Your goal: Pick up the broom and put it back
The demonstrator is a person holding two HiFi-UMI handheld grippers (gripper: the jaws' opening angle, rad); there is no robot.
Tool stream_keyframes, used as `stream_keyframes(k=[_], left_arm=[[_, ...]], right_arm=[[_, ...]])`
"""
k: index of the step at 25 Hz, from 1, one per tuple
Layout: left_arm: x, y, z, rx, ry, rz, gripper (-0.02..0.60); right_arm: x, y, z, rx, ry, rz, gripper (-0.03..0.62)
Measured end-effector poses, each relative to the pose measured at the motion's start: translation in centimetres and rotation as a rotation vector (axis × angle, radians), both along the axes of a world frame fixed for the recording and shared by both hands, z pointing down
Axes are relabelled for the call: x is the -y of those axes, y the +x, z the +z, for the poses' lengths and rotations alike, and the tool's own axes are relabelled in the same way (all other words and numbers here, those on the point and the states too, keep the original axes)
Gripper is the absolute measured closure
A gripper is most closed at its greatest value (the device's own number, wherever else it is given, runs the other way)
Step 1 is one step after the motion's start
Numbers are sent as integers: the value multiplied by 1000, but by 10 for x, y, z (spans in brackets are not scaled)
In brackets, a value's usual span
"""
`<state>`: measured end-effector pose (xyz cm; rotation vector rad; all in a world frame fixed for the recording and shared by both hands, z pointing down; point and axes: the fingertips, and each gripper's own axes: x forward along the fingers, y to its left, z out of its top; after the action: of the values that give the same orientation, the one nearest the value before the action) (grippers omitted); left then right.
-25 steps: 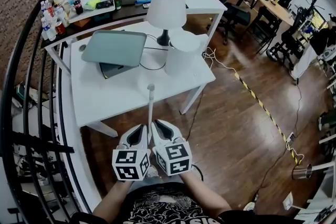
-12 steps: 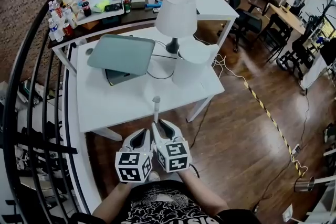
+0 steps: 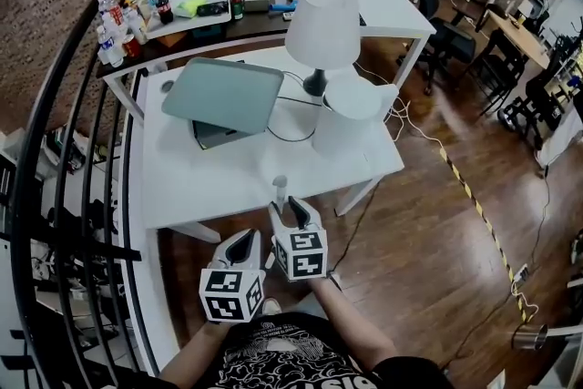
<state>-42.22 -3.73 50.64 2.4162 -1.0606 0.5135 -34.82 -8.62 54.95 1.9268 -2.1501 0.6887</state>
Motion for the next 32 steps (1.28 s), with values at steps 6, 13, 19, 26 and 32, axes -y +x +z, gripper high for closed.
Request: stream_keyframes(k=[6, 13, 19, 26, 32], left_arm=[[6, -7, -3, 10, 3, -33, 575], [8, -15, -2, 14, -7, -63, 575], [11, -24, 0, 22, -11, -89, 575], [9, -23, -2, 14, -10, -77, 575], [6, -24, -3, 4, 1, -57, 575]], right_arm=[[18, 3, 15, -39, -31, -24, 425], [36, 7, 29, -52, -42, 1, 425], [37, 11, 32, -88, -30, 22, 494], [25, 7, 29, -89, -29, 13, 494], [4, -3, 25, -85, -18, 13, 493]])
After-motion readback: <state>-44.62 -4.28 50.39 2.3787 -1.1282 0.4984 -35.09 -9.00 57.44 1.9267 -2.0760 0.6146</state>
